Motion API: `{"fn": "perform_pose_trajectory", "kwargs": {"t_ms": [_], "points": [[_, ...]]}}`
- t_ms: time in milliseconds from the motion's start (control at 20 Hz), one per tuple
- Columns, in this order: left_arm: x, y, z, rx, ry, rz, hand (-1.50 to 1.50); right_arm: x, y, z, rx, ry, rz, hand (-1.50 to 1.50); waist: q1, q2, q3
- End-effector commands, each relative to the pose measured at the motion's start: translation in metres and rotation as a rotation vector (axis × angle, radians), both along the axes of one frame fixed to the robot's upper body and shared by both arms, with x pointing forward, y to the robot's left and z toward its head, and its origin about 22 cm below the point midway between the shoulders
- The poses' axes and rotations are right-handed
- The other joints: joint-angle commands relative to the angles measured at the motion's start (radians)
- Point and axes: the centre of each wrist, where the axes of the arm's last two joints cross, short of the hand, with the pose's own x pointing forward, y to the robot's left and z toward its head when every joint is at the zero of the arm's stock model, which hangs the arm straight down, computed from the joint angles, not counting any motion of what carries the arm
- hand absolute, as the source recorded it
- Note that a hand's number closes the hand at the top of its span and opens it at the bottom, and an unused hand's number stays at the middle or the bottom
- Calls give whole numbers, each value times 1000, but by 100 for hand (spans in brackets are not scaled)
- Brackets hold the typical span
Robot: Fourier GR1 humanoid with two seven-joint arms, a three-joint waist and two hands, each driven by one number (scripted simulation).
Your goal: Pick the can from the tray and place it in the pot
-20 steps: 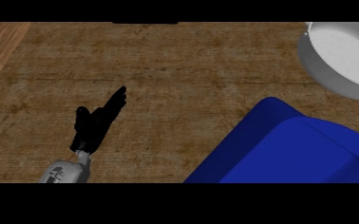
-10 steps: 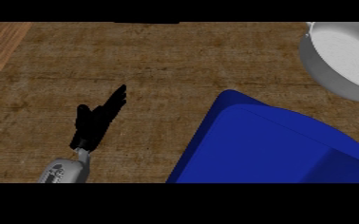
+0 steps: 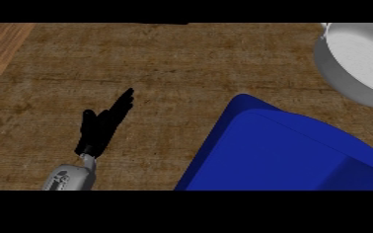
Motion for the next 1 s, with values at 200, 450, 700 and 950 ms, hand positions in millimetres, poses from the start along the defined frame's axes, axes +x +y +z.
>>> {"fn": "perform_pose_trajectory", "kwargs": {"t_ms": [200,450,700,950], "points": [[5,2,4,-10,21,-4,0,65,47,19,-129,135,18,150,16,8,-1],[-1,-8,2,0,16,-31,0,75,56,-2,-325,264,-20,150,31,13,0],[-1,-4,-5,10,9,-25,0,93,75,-12,-518,379,-93,150,34,17,-1],[0,-10,2,3,9,-35,0,109,96,-36,-412,718,-84,150,42,17,-1]]}}
